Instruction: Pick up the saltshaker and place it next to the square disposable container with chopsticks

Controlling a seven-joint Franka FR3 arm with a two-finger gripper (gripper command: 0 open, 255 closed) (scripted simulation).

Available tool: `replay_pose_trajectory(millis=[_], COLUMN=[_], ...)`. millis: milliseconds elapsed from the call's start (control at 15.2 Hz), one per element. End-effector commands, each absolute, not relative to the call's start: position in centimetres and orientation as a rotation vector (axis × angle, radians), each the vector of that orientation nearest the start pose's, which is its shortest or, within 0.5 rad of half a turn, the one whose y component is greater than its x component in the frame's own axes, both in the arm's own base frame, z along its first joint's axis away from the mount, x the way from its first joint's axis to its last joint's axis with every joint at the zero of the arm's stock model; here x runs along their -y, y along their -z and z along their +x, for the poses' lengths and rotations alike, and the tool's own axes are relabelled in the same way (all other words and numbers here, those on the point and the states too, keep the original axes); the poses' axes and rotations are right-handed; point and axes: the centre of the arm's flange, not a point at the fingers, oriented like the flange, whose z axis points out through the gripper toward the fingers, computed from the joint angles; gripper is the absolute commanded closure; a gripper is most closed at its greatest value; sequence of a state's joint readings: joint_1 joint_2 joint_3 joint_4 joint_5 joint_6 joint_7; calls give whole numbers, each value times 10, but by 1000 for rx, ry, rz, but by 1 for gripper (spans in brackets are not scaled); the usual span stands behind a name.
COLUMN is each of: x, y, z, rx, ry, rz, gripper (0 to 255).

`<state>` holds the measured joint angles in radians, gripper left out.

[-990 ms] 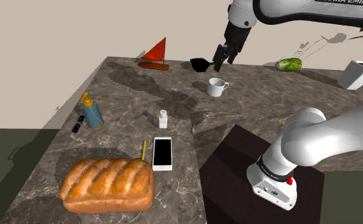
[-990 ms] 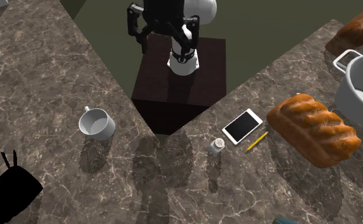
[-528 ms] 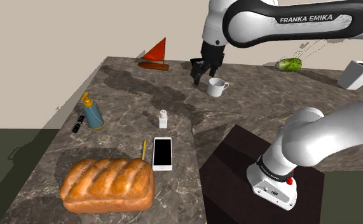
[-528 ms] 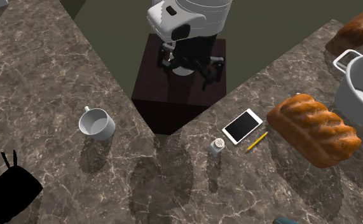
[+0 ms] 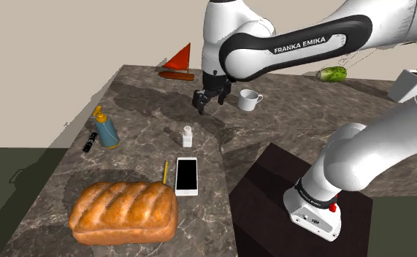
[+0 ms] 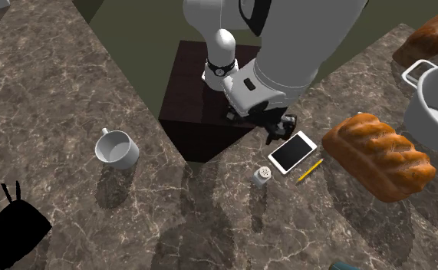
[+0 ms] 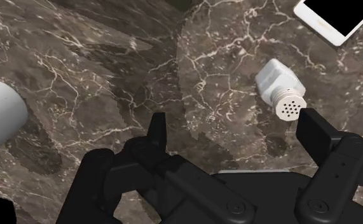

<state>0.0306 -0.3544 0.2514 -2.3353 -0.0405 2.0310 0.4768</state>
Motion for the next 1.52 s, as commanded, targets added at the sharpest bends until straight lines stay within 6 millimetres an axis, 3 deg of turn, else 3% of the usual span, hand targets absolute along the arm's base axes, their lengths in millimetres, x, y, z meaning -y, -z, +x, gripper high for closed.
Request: replay_pose_trajectory(millis=[0,396,924,1452], x=[-145,-194,-189,-189], y=[-455,-404,-364,-364], z=[445,487,489,489], rx=[-332,-396,-397,-397], ry=[122,92,92,92], rz=[-3224,-3226,-3226,-3227], gripper=[0,0,0,0])
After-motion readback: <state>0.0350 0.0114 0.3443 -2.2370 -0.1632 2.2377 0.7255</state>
